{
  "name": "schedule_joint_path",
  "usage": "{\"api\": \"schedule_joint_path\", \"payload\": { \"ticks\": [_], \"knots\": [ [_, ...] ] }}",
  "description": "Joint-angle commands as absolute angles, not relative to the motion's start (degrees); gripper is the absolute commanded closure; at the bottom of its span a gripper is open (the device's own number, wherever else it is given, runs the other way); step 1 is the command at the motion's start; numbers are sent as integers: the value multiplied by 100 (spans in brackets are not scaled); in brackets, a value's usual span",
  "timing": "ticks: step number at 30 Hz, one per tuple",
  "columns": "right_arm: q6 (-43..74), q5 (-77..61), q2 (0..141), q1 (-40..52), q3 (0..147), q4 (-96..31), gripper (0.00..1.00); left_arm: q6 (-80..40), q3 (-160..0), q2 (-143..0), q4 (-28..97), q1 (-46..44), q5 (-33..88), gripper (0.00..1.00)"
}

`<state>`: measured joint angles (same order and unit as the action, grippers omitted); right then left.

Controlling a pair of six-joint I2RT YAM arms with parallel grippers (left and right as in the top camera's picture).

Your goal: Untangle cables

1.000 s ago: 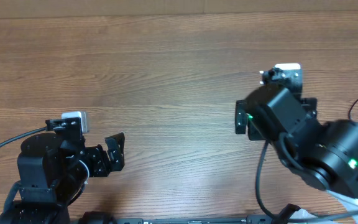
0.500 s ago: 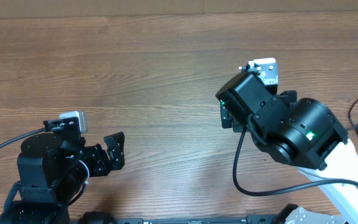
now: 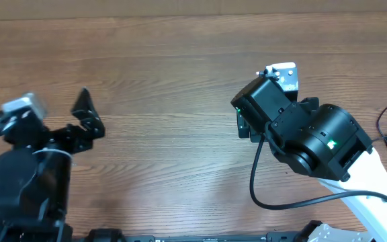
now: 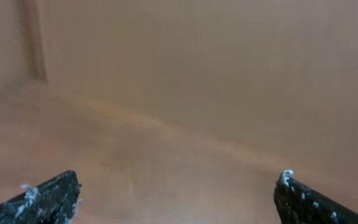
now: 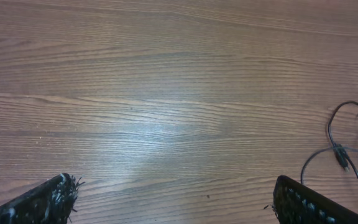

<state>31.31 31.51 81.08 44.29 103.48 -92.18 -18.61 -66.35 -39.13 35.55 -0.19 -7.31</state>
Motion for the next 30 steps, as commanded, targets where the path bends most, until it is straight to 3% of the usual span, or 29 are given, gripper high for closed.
{"api": "schedule_joint_path", "payload": {
  "ticks": [1, 17, 30],
  "knots": [
    [3170, 3181, 8093, 4456, 10346, -9201, 0, -2196, -6344, -3433, 3173, 40, -803, 0],
    [3170, 3181, 8093, 4456, 10346, -9201, 0, -2255, -3802, -1173, 296, 40, -788, 0],
    [3170, 3179, 8093, 4456, 10346, -9201, 0, -2174, -1125, -829, -3787, 40, -792, 0]
  ]
}}
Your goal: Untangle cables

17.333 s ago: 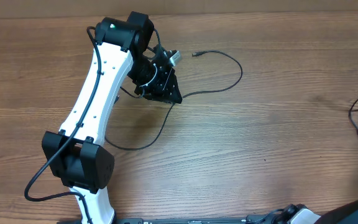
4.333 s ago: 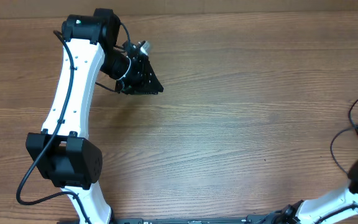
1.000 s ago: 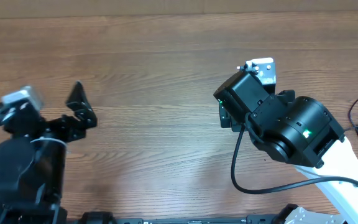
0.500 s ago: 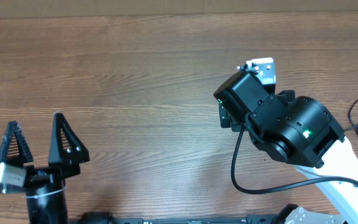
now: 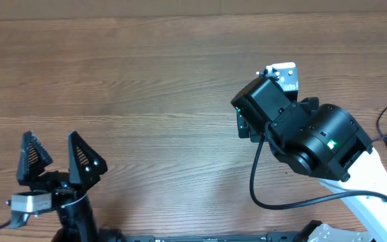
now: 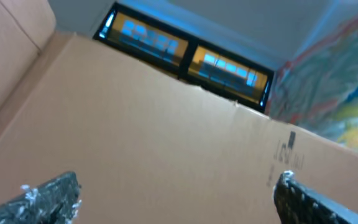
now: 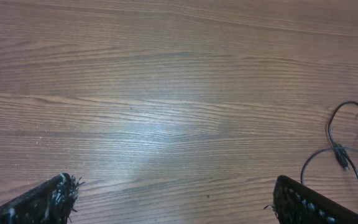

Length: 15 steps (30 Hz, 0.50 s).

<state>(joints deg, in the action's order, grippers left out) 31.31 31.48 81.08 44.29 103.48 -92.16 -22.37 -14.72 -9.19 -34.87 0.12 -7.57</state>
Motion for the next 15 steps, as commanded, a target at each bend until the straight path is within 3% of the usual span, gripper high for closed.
{"api": "schedule_joint_path", "payload": {
  "ticks": [1, 15],
  "knots": [
    [3170, 3181, 8093, 4456, 10346, -9201, 0, -2152, -1033, -810, -3848, 40, -794, 0],
    [3170, 3181, 8093, 4456, 10346, -9201, 0, -1326, -410, -19, -2783, 200, -947, 1]
  ]
}}
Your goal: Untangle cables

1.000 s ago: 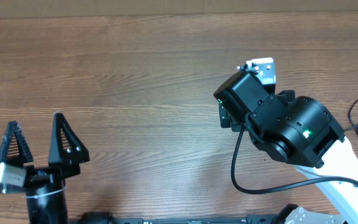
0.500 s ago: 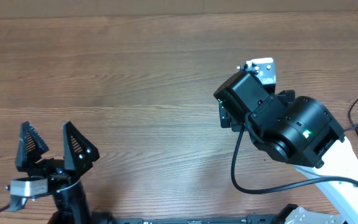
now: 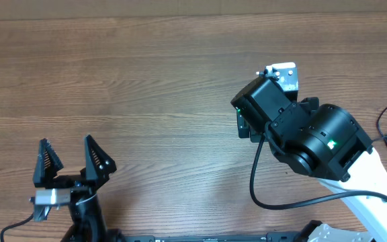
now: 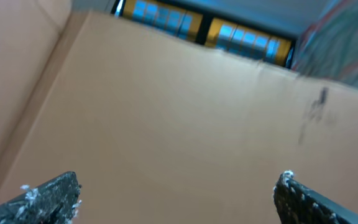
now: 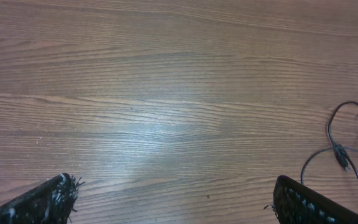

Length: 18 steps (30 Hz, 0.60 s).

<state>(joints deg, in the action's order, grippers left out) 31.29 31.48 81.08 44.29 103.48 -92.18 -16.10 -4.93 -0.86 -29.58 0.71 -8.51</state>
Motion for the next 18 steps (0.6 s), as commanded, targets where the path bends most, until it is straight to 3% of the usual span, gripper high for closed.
{"api": "schedule_joint_path", "payload": {
  "ticks": [1, 18],
  "knots": [
    [3170, 3181, 8093, 4456, 10346, -9201, 0, -1326, -410, -19, -2679, 237, -941, 0],
    [3170, 3181, 8093, 4456, 10346, -9201, 0, -1240, -27, -19, -123, 414, -913, 0]
  ]
}}
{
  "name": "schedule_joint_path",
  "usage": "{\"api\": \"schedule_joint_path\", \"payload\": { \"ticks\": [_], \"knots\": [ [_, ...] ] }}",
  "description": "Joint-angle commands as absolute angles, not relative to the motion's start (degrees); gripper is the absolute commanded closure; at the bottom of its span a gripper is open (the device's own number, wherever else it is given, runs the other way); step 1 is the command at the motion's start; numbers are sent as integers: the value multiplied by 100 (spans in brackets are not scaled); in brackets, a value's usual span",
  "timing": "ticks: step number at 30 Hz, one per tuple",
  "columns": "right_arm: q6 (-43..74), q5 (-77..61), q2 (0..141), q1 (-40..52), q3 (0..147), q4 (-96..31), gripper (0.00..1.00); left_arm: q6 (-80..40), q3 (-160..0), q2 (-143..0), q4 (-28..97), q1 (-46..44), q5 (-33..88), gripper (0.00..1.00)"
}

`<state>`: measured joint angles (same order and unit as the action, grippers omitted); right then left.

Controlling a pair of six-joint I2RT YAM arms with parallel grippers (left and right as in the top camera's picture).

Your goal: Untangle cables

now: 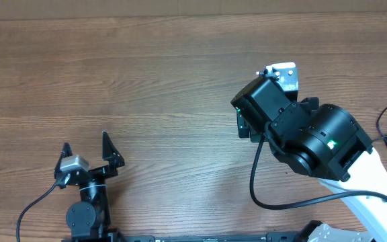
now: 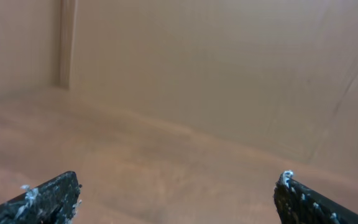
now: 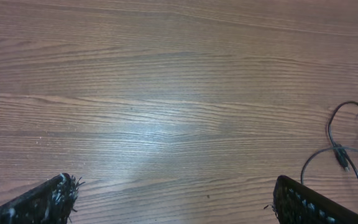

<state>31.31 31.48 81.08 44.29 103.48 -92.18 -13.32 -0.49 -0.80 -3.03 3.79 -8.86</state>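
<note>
A tangle of thin black cables [image 3: 348, 157] lies on the wooden table [image 1: 180, 81] at its far right edge, showing in the overhead view as cables beside the right arm. My right gripper [image 3: 176, 202] hangs open over bare wood, to the left of the cables and apart from them; nothing is between its fingertips [image 3: 48, 199]. In the overhead view the right arm's own body hides those fingers. My left gripper [image 1: 87, 149] stands open near the front left, far from the cables. Its wrist view shows the left gripper [image 2: 176, 199] holding nothing.
A brown cardboard wall [image 2: 216, 68] runs along the table's far side. The right arm's thick black lead [image 1: 267, 195] loops over the table by its white base [image 1: 375, 181]. The left arm's base [image 1: 86, 218] sits at the front edge.
My left gripper has dropped lower and shifted right near the front edge; its camera now faces table and wall instead of the ceiling lights. The right arm and the cables are unchanged.
First my left gripper stood open at the table's left, low over the wood. Then it was tipped upward near the front, its camera on cardboard and ceiling lights. Now it sits folded low at the front left. My right gripper stayed open beside the cables.
</note>
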Motion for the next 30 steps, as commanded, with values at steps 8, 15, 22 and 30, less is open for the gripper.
{"api": "schedule_joint_path", "payload": {
  "ticks": [8, 15, 22, 30],
  "knots": [
    [3170, 3181, 8093, 4456, 10346, -9201, 0, -657, -27, -19, 366, 412, -895, 1],
    [3170, 3181, 8093, 4456, 10346, -9201, 0, -642, -30, -19, 408, 412, -550, 0],
    [3170, 3181, 8093, 4456, 10346, -9201, 0, -639, -30, -19, 405, 412, -504, 1],
    [3170, 3181, 8093, 4456, 10346, -9201, 0, -639, -30, -23, 405, 412, -504, 0]
  ]
}}
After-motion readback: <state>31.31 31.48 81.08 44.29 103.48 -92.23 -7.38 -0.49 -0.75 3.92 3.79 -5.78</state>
